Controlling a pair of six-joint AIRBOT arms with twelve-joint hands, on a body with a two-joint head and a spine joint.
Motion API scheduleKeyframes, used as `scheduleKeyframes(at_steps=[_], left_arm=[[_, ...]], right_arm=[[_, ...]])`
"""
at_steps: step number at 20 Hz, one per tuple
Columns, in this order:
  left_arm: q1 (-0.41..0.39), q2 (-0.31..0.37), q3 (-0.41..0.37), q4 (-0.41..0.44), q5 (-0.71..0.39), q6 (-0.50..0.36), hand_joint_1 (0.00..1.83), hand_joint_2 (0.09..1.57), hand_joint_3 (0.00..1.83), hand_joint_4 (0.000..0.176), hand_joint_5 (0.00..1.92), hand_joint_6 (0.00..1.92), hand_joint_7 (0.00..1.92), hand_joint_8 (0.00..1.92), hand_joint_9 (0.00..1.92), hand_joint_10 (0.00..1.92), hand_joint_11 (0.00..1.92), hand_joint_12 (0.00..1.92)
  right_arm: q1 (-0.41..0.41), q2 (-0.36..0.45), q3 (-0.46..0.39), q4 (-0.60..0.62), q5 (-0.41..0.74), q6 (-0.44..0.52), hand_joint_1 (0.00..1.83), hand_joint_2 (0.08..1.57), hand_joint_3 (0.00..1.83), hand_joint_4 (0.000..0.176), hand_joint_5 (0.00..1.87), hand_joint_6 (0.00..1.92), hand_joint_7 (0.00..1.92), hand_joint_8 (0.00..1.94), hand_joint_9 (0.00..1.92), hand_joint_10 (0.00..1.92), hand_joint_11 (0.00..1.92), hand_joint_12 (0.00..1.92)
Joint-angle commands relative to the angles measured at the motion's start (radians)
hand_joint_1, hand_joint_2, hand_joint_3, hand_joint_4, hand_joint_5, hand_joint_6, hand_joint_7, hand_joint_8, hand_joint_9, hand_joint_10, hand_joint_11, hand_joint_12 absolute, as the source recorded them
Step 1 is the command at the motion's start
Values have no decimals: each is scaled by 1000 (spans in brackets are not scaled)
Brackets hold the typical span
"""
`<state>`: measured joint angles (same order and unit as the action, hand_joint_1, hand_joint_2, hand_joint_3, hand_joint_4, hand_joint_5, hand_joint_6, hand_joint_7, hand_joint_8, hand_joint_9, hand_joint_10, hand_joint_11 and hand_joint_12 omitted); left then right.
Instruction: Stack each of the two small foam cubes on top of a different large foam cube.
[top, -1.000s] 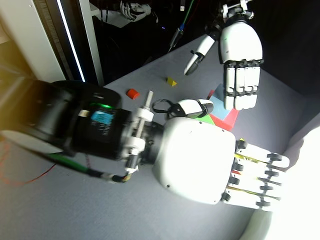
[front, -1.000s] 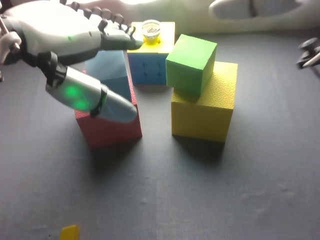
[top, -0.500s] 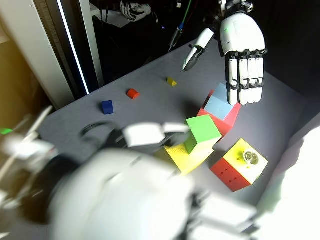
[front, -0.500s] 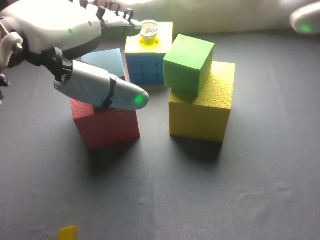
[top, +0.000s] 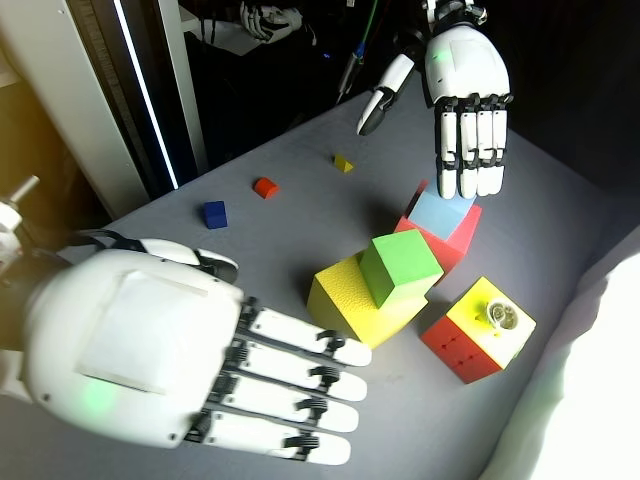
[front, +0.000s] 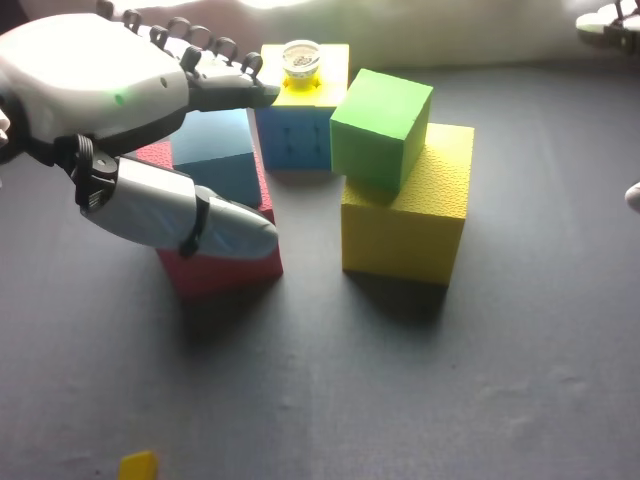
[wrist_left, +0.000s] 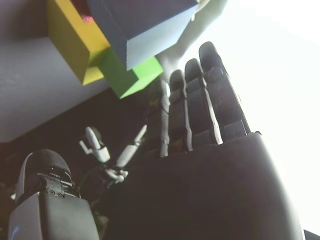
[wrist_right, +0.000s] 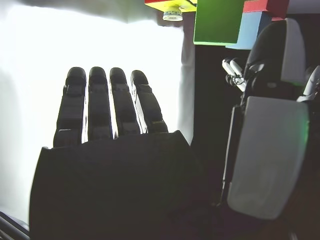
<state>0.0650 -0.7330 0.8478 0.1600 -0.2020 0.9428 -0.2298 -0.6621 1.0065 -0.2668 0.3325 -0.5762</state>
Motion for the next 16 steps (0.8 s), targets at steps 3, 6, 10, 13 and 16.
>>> scheduleKeyframes(at_steps=[3,6,10,13,16], left_arm=[[-12,9,16,138,-115,-132,67,956,0,0,328,2,469,7,481,12,447,45],[9,19,10,159,-119,-156,60,1007,0,0,544,0,746,5,784,59,551,756],[12,30,3,172,-119,-164,95,1071,1,0,685,5,844,18,828,98,361,1210],[6,30,11,137,-111,-132,74,1093,1,0,673,0,823,4,774,129,323,1201],[-22,21,27,130,-113,-116,72,1104,0,0,625,0,736,0,718,131,309,1224]], right_arm=[[-8,18,-17,17,128,-15,435,999,0,0,130,18,23,4,20,3,0,267],[-40,16,-34,17,127,-63,523,1070,11,0,171,10,41,1,91,15,0,870],[-50,16,-63,17,127,-132,697,1190,5,0,380,18,401,32,367,684,202,1761],[-50,16,-74,17,127,-145,706,1246,5,0,405,12,496,69,214,1248,221,1883],[-51,15,-88,17,127,-177,573,1295,11,0,381,4,475,81,138,1178,85,1889]])
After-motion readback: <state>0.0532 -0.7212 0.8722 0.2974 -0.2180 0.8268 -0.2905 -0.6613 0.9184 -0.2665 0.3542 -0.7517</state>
